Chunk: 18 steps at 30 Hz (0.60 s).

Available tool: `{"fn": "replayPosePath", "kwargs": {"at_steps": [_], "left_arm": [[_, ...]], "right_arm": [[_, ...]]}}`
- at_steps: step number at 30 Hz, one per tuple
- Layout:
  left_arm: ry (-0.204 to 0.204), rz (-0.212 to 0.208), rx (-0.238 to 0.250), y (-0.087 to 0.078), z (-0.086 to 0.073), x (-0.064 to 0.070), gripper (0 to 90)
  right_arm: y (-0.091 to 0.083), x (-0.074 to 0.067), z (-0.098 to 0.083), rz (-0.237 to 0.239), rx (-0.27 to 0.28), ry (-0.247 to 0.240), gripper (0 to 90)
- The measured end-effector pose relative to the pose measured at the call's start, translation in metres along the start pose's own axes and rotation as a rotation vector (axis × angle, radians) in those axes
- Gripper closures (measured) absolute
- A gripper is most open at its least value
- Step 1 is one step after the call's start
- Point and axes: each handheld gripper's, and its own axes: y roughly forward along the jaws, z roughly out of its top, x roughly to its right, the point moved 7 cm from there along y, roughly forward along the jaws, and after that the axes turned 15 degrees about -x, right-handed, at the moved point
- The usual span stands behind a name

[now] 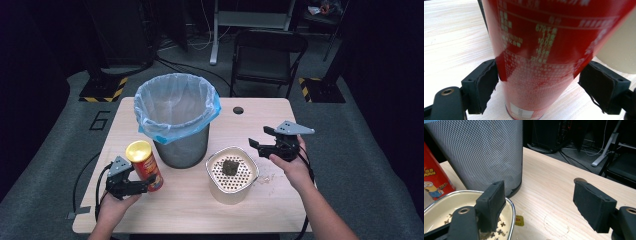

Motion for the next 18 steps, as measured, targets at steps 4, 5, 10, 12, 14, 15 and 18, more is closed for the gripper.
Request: {"fn": "replayPosePath", "kwargs": {"at_steps": [4,5,10,12,14,15,18], "left_arm": [[-0.004,-0.002,0.002,0.002,-0.002,-0.002,18.3],[-0.004,-0.004,0.001,0.003,-0.002,-0.002,18.5],[-0.031,-0.009,0.018,0.009,0.000,-0.002,18.6],[-0.028,-0.003,0.017,0.009,-0.001,-0.003,21.2],[-0.028,0.000,0.018,0.009,-0.001,-0.003,21.6],[-0.025,0.003,0.021,0.009,-0.001,-0.003,21.6],[-0.011,0.008,0.013,0.008,-0.002,-0.003,22.1]], "right_arm": [[0.000,0.003,-0.005,-0.004,-0.001,0.012,25.5],[0.000,0.003,-0.006,-0.005,-0.005,0.017,25.5],[0.003,0.006,-0.014,-0.004,-0.008,0.034,25.5],[0.004,0.007,-0.017,-0.005,-0.014,0.040,25.5],[0.005,0.008,-0.020,-0.004,-0.018,0.052,25.5],[0.005,0.008,-0.020,-0.004,-0.018,0.052,25.5],[0.004,0.011,-0.024,-0.007,-0.014,0.058,25.5]]}}
